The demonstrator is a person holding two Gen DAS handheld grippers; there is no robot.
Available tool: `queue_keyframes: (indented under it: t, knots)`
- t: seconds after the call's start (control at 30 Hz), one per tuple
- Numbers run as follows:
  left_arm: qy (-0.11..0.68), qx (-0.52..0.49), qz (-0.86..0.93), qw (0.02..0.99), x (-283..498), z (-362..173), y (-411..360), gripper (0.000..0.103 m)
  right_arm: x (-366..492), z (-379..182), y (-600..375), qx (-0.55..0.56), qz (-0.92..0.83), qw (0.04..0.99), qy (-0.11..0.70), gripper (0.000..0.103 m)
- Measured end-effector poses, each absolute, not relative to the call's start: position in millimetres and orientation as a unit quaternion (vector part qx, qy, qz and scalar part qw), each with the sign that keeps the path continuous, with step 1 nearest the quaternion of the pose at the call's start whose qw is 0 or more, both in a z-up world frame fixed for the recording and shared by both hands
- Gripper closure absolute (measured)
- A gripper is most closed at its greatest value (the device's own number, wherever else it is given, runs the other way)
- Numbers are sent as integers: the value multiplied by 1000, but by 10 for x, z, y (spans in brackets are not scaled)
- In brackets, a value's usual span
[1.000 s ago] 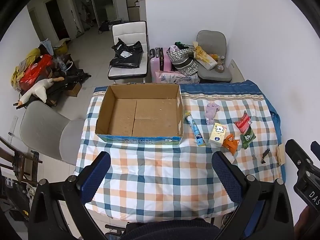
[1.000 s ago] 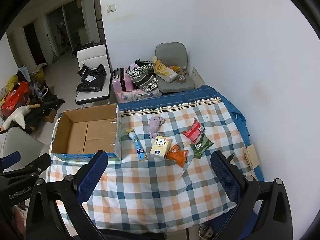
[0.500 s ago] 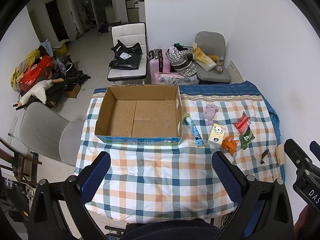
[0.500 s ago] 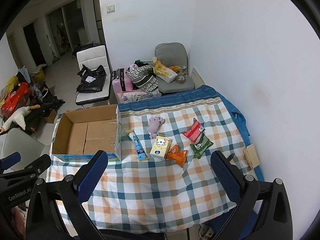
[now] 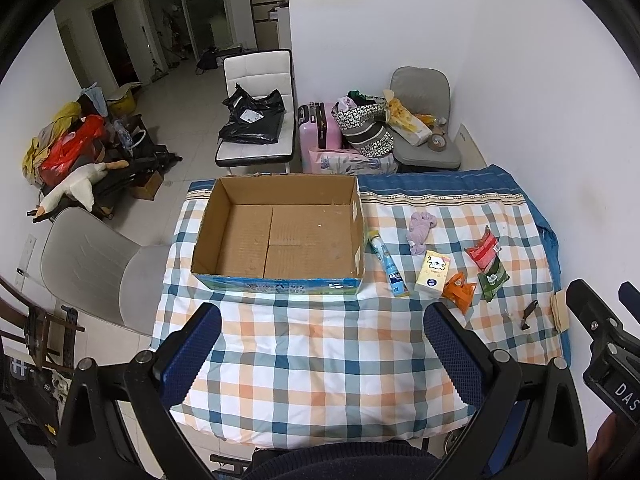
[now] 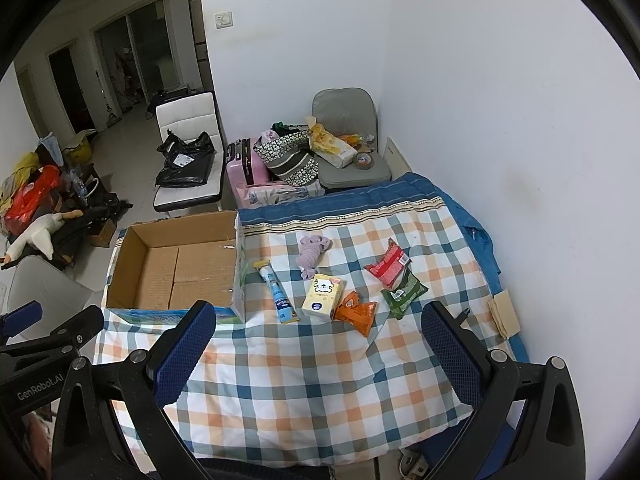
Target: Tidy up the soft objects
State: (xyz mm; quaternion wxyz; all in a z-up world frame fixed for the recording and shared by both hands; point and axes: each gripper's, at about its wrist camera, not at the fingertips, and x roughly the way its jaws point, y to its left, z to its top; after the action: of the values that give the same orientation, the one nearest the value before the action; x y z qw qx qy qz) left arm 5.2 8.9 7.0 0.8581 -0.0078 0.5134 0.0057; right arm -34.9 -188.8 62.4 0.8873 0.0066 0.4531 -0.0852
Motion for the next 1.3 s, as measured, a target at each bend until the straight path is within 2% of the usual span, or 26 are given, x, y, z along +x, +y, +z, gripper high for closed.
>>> queue_keyframes:
  t: [1.3]
  knots:
    - [509,-8,7,861,182,210,78,0,-323,683,-1892,6,-86,887,453,0]
